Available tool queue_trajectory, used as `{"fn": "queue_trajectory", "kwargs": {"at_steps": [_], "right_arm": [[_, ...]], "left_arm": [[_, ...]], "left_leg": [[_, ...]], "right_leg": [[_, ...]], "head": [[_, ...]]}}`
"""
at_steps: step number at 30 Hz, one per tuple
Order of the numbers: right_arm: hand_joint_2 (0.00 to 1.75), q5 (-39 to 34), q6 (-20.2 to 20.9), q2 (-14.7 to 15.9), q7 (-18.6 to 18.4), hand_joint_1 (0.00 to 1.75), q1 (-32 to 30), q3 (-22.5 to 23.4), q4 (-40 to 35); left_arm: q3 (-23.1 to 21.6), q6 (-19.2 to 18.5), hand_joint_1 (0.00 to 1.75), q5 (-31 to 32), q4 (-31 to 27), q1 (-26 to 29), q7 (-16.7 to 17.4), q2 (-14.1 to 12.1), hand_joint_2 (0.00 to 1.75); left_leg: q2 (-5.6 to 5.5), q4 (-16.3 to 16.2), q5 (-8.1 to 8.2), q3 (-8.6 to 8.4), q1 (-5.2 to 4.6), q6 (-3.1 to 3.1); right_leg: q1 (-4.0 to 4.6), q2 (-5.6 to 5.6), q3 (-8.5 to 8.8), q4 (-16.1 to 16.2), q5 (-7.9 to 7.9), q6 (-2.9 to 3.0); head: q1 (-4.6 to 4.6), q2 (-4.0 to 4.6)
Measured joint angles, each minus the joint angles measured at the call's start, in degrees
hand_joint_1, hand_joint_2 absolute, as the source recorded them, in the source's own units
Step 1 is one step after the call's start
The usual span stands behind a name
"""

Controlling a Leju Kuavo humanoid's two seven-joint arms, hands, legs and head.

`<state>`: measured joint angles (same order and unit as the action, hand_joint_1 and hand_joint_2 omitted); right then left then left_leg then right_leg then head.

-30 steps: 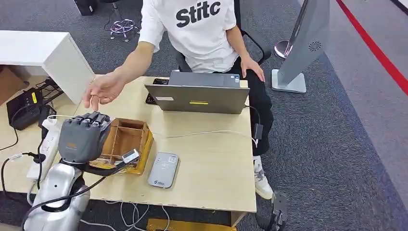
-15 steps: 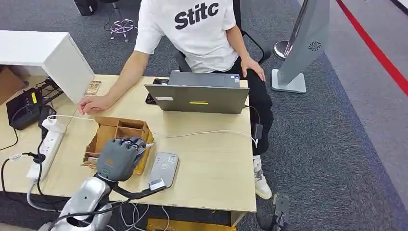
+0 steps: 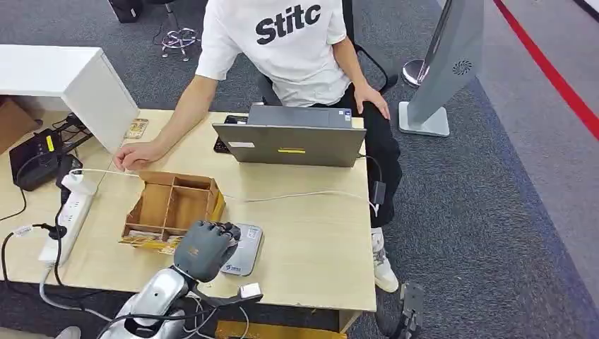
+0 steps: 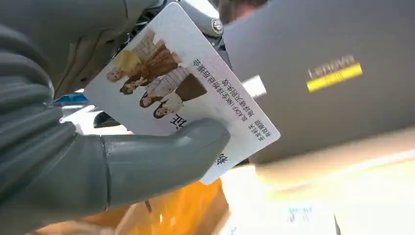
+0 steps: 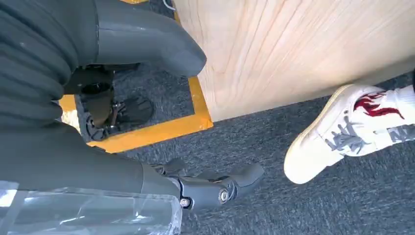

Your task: Pass the card to the sensor for recognition and then transmit it.

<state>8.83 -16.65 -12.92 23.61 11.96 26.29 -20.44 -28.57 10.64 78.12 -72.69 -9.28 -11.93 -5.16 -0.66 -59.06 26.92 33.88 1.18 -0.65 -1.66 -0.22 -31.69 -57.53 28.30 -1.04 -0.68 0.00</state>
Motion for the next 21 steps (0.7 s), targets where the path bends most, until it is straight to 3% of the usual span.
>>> {"fn": "queue_trajectory", "kwargs": {"at_steps": [8, 12, 17, 21], "right_arm": [[1.75, -0.4, 0.0, 0.1, 0.0, 0.0, 0.0, -0.6, 0.0], [1.75, -0.8, 0.0, 0.1, -0.1, 0.0, 0.0, -1.0, 0.0], [1.75, -1.3, 0.0, 0.2, 0.0, 0.0, -0.1, -1.1, 0.0], [1.75, -1.3, 0.0, 0.2, 0.0, 0.0, -0.1, -1.2, 0.0]], "left_arm": [[-0.2, -4.0, 1.75, -0.1, 5.4, 0.0, 2.4, 0.4, 1.75], [-0.2, -4.1, 1.75, 0.1, 6.7, -0.3, 3.0, 0.4, 1.75], [0.1, 3.8, 1.75, 1.6, 5.8, -0.3, 3.6, 0.4, 1.75], [1.7, 6.6, 1.75, 2.3, 1.1, -1.0, 3.5, 0.5, 1.75]], "left_leg": [[0.0, 0.0, 0.0, 0.01, 0.0, 0.0], [-0.01, 0.0, 0.0, 0.0, 0.0, 0.0], [-0.01, 0.0, -0.02, 0.01, 0.0, 0.01], [0.0, 0.0, -0.02, 0.01, 0.0, 0.01]], "right_leg": [[0.0, 0.0, -0.01, 0.0, 0.0, 0.0], [0.0, 0.01, 0.01, 0.0, 0.0, 0.0], [0.0, 0.01, 0.0, 0.0, -0.01, 0.0], [0.0, 0.0, 0.0, 0.0, -0.02, 0.0]], "head": [[0.0, 0.0], [0.0, 0.0], [0.0, 0.0], [0.02, 0.0]]}}
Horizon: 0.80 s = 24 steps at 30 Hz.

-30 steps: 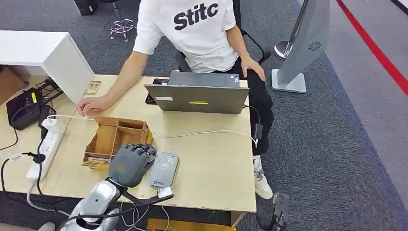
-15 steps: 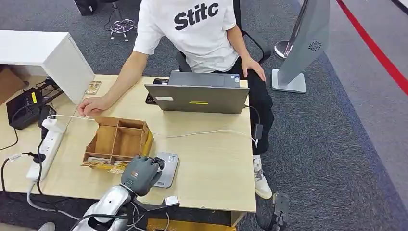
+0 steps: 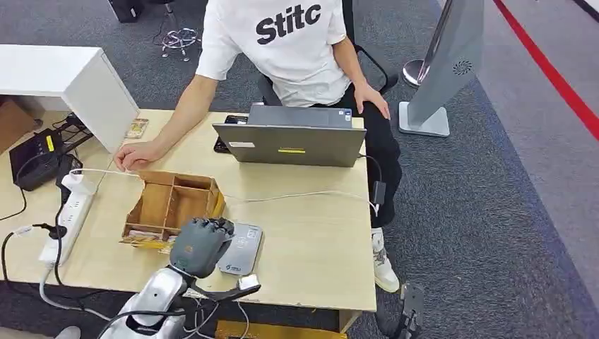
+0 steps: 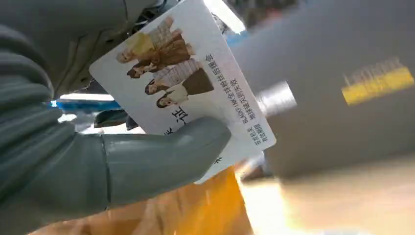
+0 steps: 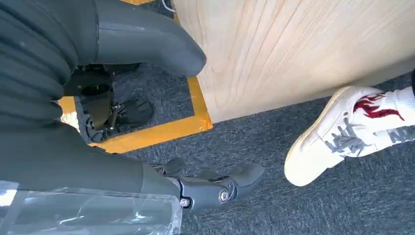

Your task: Pass the card to the sensor for recognition and then transmit it.

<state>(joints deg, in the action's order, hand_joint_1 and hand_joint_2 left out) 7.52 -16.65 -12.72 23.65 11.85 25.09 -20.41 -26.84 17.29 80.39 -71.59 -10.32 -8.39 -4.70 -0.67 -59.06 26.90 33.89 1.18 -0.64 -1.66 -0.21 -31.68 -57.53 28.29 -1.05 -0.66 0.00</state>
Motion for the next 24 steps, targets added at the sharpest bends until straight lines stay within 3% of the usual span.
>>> {"fn": "queue_trajectory", "kwargs": {"at_steps": [10, 16, 24], "right_arm": [[1.75, 0.0, 0.0, 0.0, -0.1, 0.0, 0.0, -1.1, 0.2], [1.75, -0.1, 0.0, 0.0, -0.1, 0.0, 0.0, -1.4, 0.3], [1.75, -0.2, 0.0, 0.0, -0.3, 0.0, 0.0, -1.4, 0.5]], "left_arm": [[5.9, 0.1, 1.75, 0.2, -9.6, -4.3, 0.0, -0.4, 1.75], [9.8, 0.0, 1.75, 0.2, -10.2, -5.9, 0.4, -0.9, 1.75], [11.6, -0.1, 1.75, 0.2, -10.4, -6.2, 0.4, -1.1, 1.75]], "left_leg": [[-0.01, 0.0, -0.01, 0.0, 0.0, 0.0], [-0.01, 0.0, -0.01, 0.01, 0.0, 0.0], [-0.01, 0.0, 0.0, 0.01, 0.0, 0.0]], "right_leg": [[0.01, 0.0, 0.01, 0.0, 0.0, 0.0], [0.01, 0.01, 0.01, 0.0, 0.0, 0.0], [0.0, 0.01, 0.0, 0.0, 0.0, 0.0]], "head": [[0.0, 0.0], [-0.02, 0.0], [-0.02, 0.0]]}}
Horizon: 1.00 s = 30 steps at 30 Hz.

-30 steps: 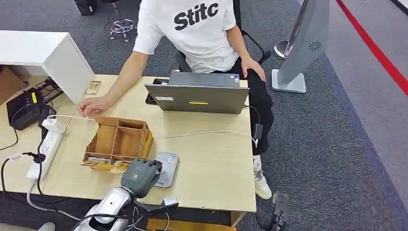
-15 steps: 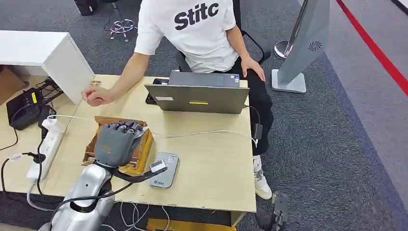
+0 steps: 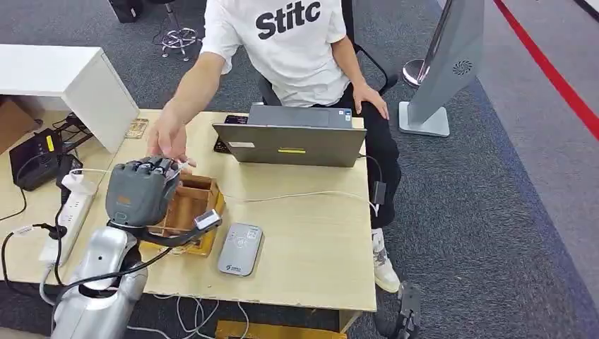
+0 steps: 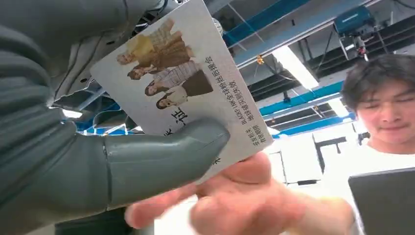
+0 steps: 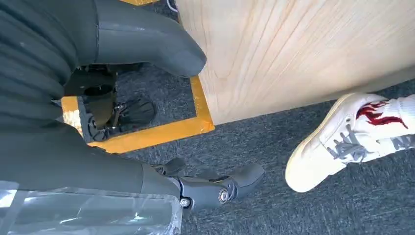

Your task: Pass the card to the sensor for recognition and then transmit it.

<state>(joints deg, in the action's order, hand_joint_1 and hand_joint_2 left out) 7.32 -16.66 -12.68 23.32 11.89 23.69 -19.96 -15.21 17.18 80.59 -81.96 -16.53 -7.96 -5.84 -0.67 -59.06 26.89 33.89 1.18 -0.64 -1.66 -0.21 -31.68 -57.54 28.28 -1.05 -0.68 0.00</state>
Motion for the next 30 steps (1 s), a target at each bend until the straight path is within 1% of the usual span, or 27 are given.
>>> {"fn": "queue_trajectory", "kwargs": {"at_steps": [6, 10, 14, 15, 16, 17, 22, 26, 30], "right_arm": [[1.75, -0.7, 0.0, 0.0, -0.4, 0.0, 0.0, -0.3, 0.0], [1.75, -0.9, 0.0, 0.1, -0.3, 0.0, 0.0, -0.6, 0.0], [1.75, -0.9, 0.0, 0.1, -0.3, 0.0, 0.0, -0.9, 0.0], [1.75, -0.9, 0.0, 0.1, -0.3, 0.0, 0.0, -1.0, 0.0], [1.75, -0.9, 0.0, 0.1, -0.3, 0.0, 0.0, -1.0, 0.0], [1.75, -0.9, 0.0, 0.1, -0.3, 0.0, 0.0, -1.0, 0.0], [1.75, -0.9, 0.0, 0.1, -0.3, 0.0, 0.0, -1.2, 0.0], [1.75, -1.7, 0.0, 0.1, -0.2, 0.0, 0.0, -1.2, 0.0], [1.75, -2.1, 0.0, 0.1, 0.3, 0.0, -0.1, -1.2, 0.0]], "left_arm": [[3.3, -0.5, 1.75, 0.6, 0.1, -1.1, 0.9, 0.2, 1.75], [5.6, -0.3, 1.75, 1.6, 0.5, -1.0, 1.8, 1.4, 1.75], [6.6, -0.3, 1.75, 1.7, 0.5, -0.9, 2.0, 2.0, 1.75], [6.7, -0.3, 1.62, 1.7, 0.5, -0.9, 2.0, 2.0, 1.75], [6.9, -0.3, 0.54, 1.7, 0.6, -0.9, 2.0, 2.1, 1.75], [7.0, -0.3, 0.0, 1.8, 0.6, -0.9, 2.0, 2.3, 1.75], [7.1, 0.6, 0.0, 2.9, 0.5, -0.4, 1.5, 2.9, 1.75], [7.1, 2.8, 0.0, 2.5, 0.4, 1.5, -1.0, 4.0, 1.75], [5.9, 4.6, 0.0, 2.3, -1.8, 5.8, -4.2, 4.8, 1.75]], "left_leg": [[0.01, 0.0, 0.0, -0.01, 0.0, 0.0], [0.02, 0.0, 0.0, 0.0, 0.0, 0.0], [0.02, 0.0, 0.02, 0.05, 0.0, 0.0], [0.02, 0.0, 0.02, 0.07, 0.0, -0.01], [0.02, 0.0, 0.03, 0.09, 0.0, -0.01], [0.02, 0.0, 0.03, 0.13, 0.0, -0.01], [0.0, 0.0, 0.03, 0.19, 0.0, -0.01], [0.01, 0.0, 0.02, 0.18, 0.0, -0.01], [0.02, 0.0, 0.02, 0.17, 0.0, -0.01]], "right_leg": [[0.0, 0.0, 0.0, 0.0, 0.0, 0.0], [0.01, -0.02, -0.01, 0.0, 0.0, 0.0], [0.0, -0.02, -0.04, 0.0, 0.0, 0.0], [0.0, -0.02, -0.05, 0.0, 0.0, 0.0], [0.0, -0.02, -0.08, 0.0, 0.01, 0.0], [0.0, -0.02, -0.11, 0.0, 0.01, -0.01], [0.0, 0.0, -0.17, 0.0, 0.01, -0.01], [0.0, -0.01, -0.17, 0.0, 0.01, -0.01], [-0.01, -0.01, -0.18, 0.0, 0.01, -0.01]], "head": [[0.0, 0.0], [0.0, 0.0], [0.0, 0.0], [0.0, 0.0], [0.0, 0.0], [0.0, 0.0], [0.0, 0.0], [0.0, 0.0], [0.0, 0.0]]}}
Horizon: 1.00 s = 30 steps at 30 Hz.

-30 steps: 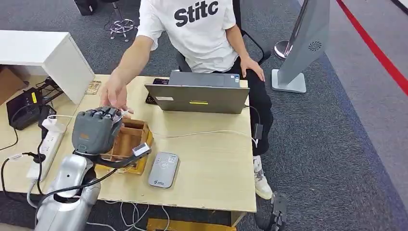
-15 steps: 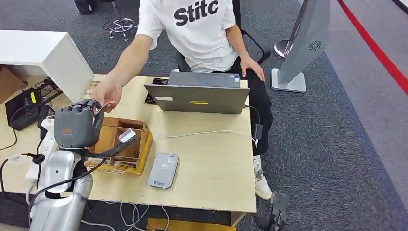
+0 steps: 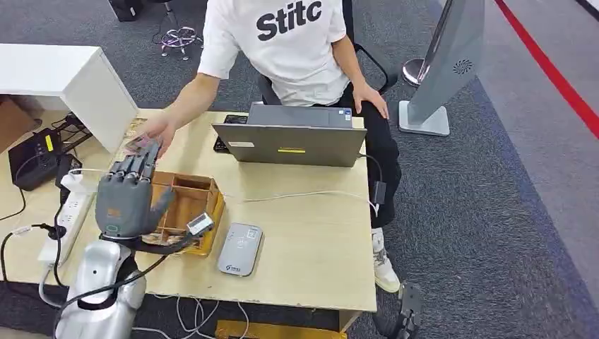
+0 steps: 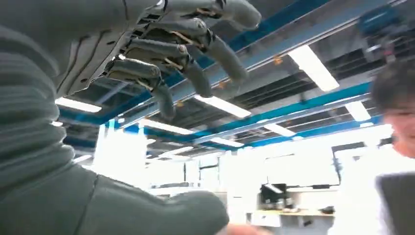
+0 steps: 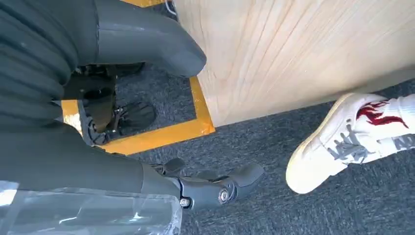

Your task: Pass the card to the sensor for recognition and then transmit it.

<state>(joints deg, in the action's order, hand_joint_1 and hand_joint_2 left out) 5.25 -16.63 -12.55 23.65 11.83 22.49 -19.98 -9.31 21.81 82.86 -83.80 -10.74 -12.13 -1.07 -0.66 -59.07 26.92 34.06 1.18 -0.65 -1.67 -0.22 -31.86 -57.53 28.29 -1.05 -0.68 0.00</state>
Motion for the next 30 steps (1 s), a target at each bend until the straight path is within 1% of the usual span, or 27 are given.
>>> {"fn": "queue_trajectory", "kwargs": {"at_steps": [4, 8, 9, 13, 17, 20, 24, 30], "right_arm": [[1.75, -0.9, 0.0, 0.2, 0.6, 0.0, -0.2, 0.0, 0.0], [1.75, -1.6, 0.0, 0.4, 1.0, 0.0, -0.4, 0.1, 0.0], [1.75, -1.8, 0.0, 0.5, 1.2, 0.0, -0.5, 0.2, 0.0], [1.75, -2.0, 0.0, 0.8, 1.9, 0.0, -1.1, 0.9, -0.1], [1.75, -2.7, 0.0, 1.0, 2.2, 0.0, -1.6, 1.7, -0.5], [1.75, -2.6, 0.0, 1.2, 2.4, 0.0, -1.8, 2.2, -0.6], [1.75, -2.4, 0.0, 1.2, 2.6, 0.0, -2.0, 2.9, -0.9], [1.75, -2.5, 0.0, 1.2, 2.6, 0.0, -2.3, 3.2, -1.2]], "left_arm": [[-4.1, 0.2, 0.0, 0.1, -1.2, 4.2, -1.4, -0.1, 1.75], [-9.1, -0.2, 0.0, -2.6, -2.1, 7.6, -1.8, -0.5, 1.75], [-10.1, -1.3, 0.0, -3.3, -2.5, 8.2, -1.6, -0.7, 1.75], [-12.4, -7.6, 0.0, -4.6, -3.8, 10.3, 1.3, -2.1, 1.75], [-12.5, -12.4, 0.0, -5.0, -4.3, 12.0, 3.4, -3.9, 1.75], [-12.5, -14.1, 0.0, -3.1, -4.3, 12.7, 6.2, -5.1, 1.75], [-11.4, -14.8, 0.0, -3.0, -4.1, 13.7, 8.0, -6.0, 1.75], [-8.6, -14.4, 0.0, -3.9, -4.1, 14.7, 8.2, -6.4, 1.75]], "left_leg": [[-0.01, 0.0, 0.01, 0.01, 0.0, 0.0], [0.0, 0.0, 0.01, 0.02, 0.0, 0.0], [-0.01, 0.0, 0.01, 0.01, 0.0, 0.01], [0.0, 0.0, 0.01, 0.01, 0.01, 0.0], [0.0, 0.0, 0.0, 0.01, 0.01, 0.0], [0.0, 0.0, 0.0, 0.01, 0.01, 0.0], [0.0, 0.0, 0.0, 0.02, 0.01, 0.0], [-0.01, 0.0, 0.0, 0.02, 0.01, 0.0]], "right_leg": [[0.0, 0.01, 0.0, 0.0, 0.0, 0.0], [0.0, 0.0, -0.02, 0.0, 0.0, 0.0], [0.0, 0.01, -0.02, 0.0, 0.0, 0.0], [0.01, 0.0, -0.02, 0.0, 0.0, 0.0], [0.02, 0.01, -0.02, 0.0, 0.0, 0.0], [0.01, 0.01, 0.0, 0.0, 0.0, 0.0], [0.01, 0.01, 0.0, 0.0, 0.0, 0.0], [0.01, 0.02, 0.0, 0.0, 0.0, 0.0]], "head": [[0.0, 0.0], [0.0, 0.0], [0.0, 0.0], [0.02, 0.0], [0.0, 0.0], [0.0, 0.0], [0.0, 0.0], [0.02, 0.0]]}}
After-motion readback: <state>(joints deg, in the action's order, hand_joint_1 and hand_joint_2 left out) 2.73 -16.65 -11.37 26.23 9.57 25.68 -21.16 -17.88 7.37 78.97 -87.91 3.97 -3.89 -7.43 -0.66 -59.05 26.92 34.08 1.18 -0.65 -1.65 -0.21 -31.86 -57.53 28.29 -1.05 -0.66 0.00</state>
